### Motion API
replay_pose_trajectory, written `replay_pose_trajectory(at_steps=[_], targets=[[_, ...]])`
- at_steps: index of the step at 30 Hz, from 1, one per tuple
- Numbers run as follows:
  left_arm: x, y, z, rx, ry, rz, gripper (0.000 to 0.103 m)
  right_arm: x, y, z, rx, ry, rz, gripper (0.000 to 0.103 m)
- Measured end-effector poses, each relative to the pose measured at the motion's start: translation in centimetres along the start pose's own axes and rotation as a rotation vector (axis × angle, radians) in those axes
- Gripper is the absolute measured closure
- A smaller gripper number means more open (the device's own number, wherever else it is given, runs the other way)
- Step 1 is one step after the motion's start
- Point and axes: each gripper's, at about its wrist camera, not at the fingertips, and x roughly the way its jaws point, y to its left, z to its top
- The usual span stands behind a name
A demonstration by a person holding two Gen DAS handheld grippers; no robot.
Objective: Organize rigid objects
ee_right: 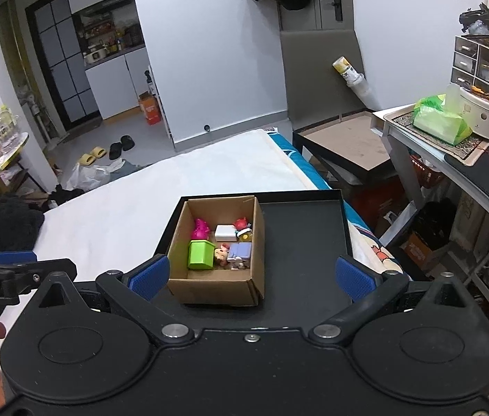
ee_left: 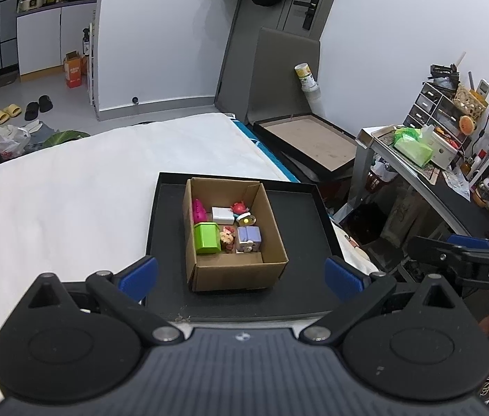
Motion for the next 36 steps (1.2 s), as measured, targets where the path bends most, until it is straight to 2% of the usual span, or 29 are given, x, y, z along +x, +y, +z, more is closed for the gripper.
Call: replay_pose_trajectory(at_steps=[27,36], targets=[[-1.9,-0.6,-1.2,0.041,-0.007,0.000,0.001,-2.1,1.2,-0.7,-0.064,-0.022,0.032,0.000],[-2.2,-0.7,-1.3,0.048,-0.008,0.003,0.001,-2.4,0.9,-0.7,-0.035,-0.028,0.033,0.000]])
